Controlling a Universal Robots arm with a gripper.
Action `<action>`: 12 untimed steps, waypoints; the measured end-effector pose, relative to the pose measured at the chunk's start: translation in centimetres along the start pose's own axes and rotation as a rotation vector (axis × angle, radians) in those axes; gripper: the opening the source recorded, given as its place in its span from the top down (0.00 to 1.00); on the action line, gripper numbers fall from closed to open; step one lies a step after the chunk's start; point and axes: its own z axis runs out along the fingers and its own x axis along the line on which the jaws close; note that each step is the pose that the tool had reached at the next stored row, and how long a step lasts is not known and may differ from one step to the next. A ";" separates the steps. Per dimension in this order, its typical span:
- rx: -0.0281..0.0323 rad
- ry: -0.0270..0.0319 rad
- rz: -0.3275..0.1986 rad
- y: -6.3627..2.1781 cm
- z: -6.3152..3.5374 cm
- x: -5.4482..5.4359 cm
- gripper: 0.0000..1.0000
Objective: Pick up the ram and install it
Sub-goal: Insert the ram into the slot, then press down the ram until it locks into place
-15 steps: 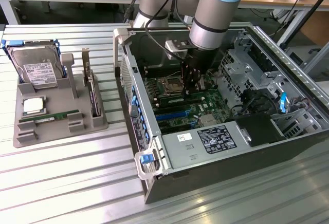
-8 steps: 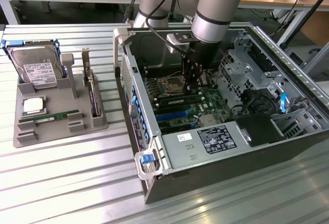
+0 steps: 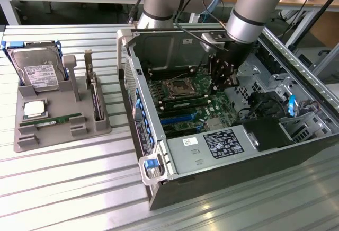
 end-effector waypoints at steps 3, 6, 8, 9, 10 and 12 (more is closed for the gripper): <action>-0.0109 0.0003 -0.001 -2.17 -0.18 0.0 0.89; -0.0110 0.0002 -0.001 -2.25 -2.41 0.1 0.89; -0.0110 0.0002 -0.001 -2.20 -3.18 0.2 0.89; -0.0109 -0.0002 -0.001 -2.20 -3.19 0.2 0.89; -0.0109 -0.0001 -0.001 -2.20 -3.19 0.2 0.89; -0.0109 0.0001 -0.001 -2.20 -3.20 0.2 0.89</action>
